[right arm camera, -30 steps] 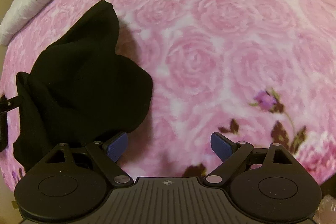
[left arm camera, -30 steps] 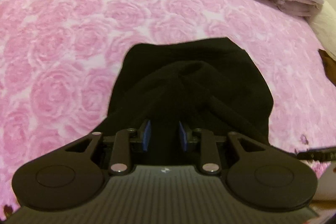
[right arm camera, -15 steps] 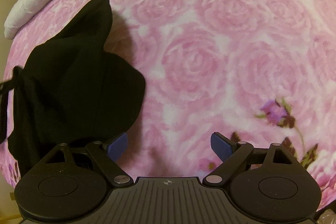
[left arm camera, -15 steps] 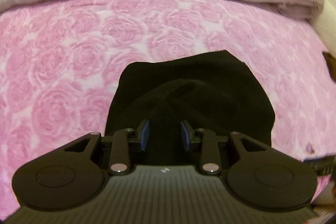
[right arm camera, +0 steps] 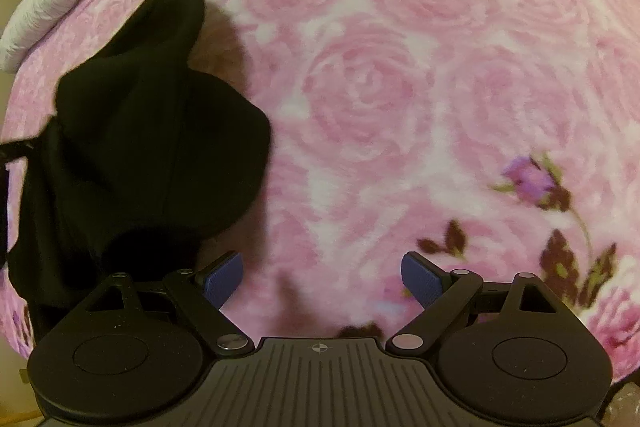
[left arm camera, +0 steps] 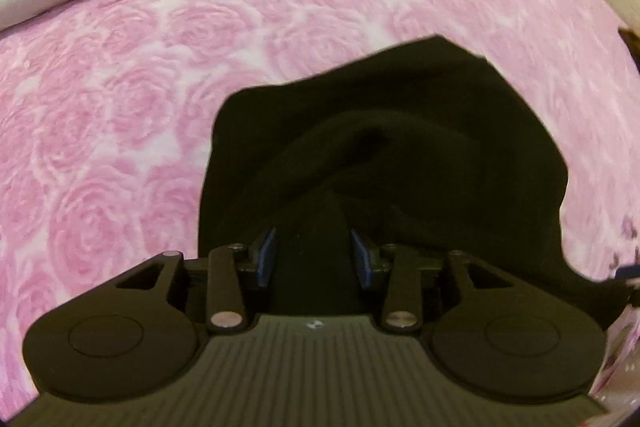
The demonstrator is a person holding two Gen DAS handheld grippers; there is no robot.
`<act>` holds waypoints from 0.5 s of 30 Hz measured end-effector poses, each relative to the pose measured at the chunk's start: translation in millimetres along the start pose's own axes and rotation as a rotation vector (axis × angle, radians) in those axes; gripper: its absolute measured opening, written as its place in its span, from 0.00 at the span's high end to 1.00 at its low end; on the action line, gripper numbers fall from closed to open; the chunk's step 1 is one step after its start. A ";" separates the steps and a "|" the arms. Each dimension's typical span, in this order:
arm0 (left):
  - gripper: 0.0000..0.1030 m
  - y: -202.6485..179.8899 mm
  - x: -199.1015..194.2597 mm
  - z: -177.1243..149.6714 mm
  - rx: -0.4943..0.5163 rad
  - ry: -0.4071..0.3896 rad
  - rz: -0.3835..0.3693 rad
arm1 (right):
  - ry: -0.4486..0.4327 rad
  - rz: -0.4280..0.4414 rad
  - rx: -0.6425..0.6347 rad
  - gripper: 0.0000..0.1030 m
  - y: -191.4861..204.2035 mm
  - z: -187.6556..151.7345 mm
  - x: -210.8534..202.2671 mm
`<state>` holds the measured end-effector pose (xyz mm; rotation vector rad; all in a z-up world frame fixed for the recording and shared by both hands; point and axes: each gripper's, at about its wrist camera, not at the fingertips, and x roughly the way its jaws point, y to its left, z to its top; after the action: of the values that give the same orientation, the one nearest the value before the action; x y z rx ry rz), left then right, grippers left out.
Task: Fold clothes
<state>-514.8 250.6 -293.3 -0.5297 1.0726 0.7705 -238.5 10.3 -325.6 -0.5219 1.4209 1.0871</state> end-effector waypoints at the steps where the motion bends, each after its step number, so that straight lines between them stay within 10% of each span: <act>1: 0.69 0.5 -0.6 -1.2 -0.002 -0.006 -0.008 | 0.000 0.004 -0.002 0.13 2.2 0.3 1.2; 4: 0.97 10.4 -5.7 -7.8 -0.053 -0.026 -0.096 | -0.002 0.017 -0.009 0.13 8.6 1.2 4.9; 7: 0.97 17.6 -26.2 -21.7 -0.064 -0.078 -0.082 | -0.004 0.021 -0.004 0.13 14.5 -0.5 6.9; 15: 0.95 125.8 -145.1 -91.6 -0.276 -0.222 0.295 | -0.065 0.093 -0.064 0.14 49.4 3.0 -8.6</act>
<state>-703.3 221.6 -199.2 -0.5094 0.8513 1.2194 -276.5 33.1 -302.0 -0.4657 1.3678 1.2172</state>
